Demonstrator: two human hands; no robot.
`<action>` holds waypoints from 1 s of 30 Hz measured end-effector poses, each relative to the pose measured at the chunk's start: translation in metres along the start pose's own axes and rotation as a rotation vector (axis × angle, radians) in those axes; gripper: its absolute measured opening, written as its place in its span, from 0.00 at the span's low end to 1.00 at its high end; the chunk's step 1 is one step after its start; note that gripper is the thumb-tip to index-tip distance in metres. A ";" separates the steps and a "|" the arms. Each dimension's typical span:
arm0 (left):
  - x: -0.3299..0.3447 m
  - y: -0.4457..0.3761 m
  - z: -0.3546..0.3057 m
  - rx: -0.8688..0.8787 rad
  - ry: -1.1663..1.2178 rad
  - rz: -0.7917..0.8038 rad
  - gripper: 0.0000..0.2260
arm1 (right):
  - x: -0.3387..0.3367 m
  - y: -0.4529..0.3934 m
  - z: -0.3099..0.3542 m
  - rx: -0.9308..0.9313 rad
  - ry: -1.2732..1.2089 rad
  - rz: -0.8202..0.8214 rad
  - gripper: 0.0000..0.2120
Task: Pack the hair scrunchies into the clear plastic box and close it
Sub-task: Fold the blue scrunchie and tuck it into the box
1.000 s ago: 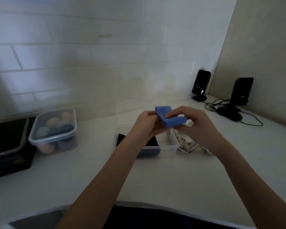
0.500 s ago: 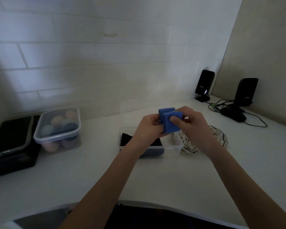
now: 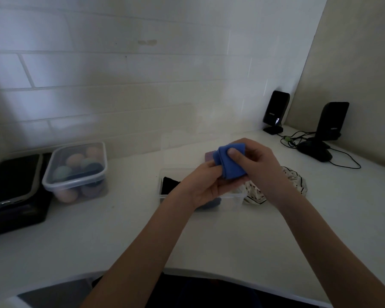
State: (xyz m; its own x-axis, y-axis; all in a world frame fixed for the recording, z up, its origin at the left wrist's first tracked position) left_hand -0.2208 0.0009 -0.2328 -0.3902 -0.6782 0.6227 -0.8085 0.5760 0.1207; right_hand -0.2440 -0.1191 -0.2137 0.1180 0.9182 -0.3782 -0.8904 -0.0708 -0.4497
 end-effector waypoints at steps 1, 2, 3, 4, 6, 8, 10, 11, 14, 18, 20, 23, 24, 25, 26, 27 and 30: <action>0.000 0.000 -0.001 -0.003 -0.009 -0.005 0.08 | 0.000 0.000 0.000 -0.004 0.010 -0.002 0.05; 0.000 0.000 -0.001 -0.003 -0.039 -0.009 0.09 | 0.000 0.001 0.000 -0.008 0.017 -0.014 0.05; 0.000 0.000 -0.001 -0.001 -0.078 -0.016 0.10 | 0.000 0.001 -0.001 -0.015 0.027 -0.032 0.05; 0.000 -0.001 -0.002 0.008 -0.120 -0.025 0.11 | 0.000 0.001 -0.001 -0.025 0.043 -0.048 0.05; -0.001 -0.002 -0.003 0.030 -0.206 -0.054 0.13 | 0.000 0.002 -0.003 -0.032 0.076 -0.065 0.06; -0.001 -0.003 -0.004 0.050 -0.331 -0.080 0.12 | 0.001 0.003 -0.005 -0.016 0.063 -0.094 0.06; -0.002 -0.001 -0.005 0.065 -0.418 -0.084 0.09 | 0.001 0.003 -0.007 0.006 0.004 -0.138 0.08; -0.003 0.001 -0.005 0.072 -0.415 -0.077 0.08 | 0.001 0.003 -0.008 0.021 -0.020 -0.158 0.08; -0.007 0.004 -0.008 0.108 -0.366 -0.076 0.06 | -0.004 0.001 -0.012 0.072 0.006 -0.202 0.06; -0.007 0.002 -0.010 0.178 -0.396 -0.107 0.13 | -0.003 -0.003 -0.014 0.094 0.025 -0.221 0.03; -0.007 0.001 -0.007 0.270 -0.467 -0.113 0.10 | 0.001 -0.004 -0.016 0.083 0.079 -0.245 0.04; -0.010 0.000 -0.006 0.296 -0.448 -0.135 0.07 | 0.001 -0.005 -0.018 0.089 0.077 -0.252 0.05; -0.012 0.000 -0.007 0.292 -0.451 -0.138 0.05 | -0.001 -0.006 -0.019 0.090 0.067 -0.243 0.05; -0.013 -0.001 -0.008 0.290 -0.457 -0.146 0.04 | -0.004 -0.006 -0.020 0.088 0.065 -0.216 0.04; -0.016 -0.001 -0.008 0.292 -0.469 -0.163 0.06 | -0.006 -0.007 -0.020 0.088 0.072 -0.174 0.03; -0.018 -0.002 -0.009 0.296 -0.488 -0.186 0.08 | -0.008 -0.008 -0.020 0.090 0.084 -0.128 0.03; -0.023 -0.002 -0.010 0.349 -0.689 -0.263 0.07 | -0.011 -0.011 -0.021 0.103 0.133 -0.084 0.07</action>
State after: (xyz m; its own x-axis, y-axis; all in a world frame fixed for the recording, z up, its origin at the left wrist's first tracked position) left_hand -0.2060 0.0198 -0.2394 -0.2602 -0.9653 -0.0211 -0.9577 0.2608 -0.1218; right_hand -0.2263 -0.1362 -0.2213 0.2447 0.8593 -0.4491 -0.9144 0.0505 -0.4016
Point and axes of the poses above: each hand's wrist, its own y-axis away from the middle knuckle, its own x-axis out of the palm, z = x × y, the point moved 1 cm from there along -y, towards the middle knuckle, and after that the axes turned 12 degrees about y, right-handed, at the moved point
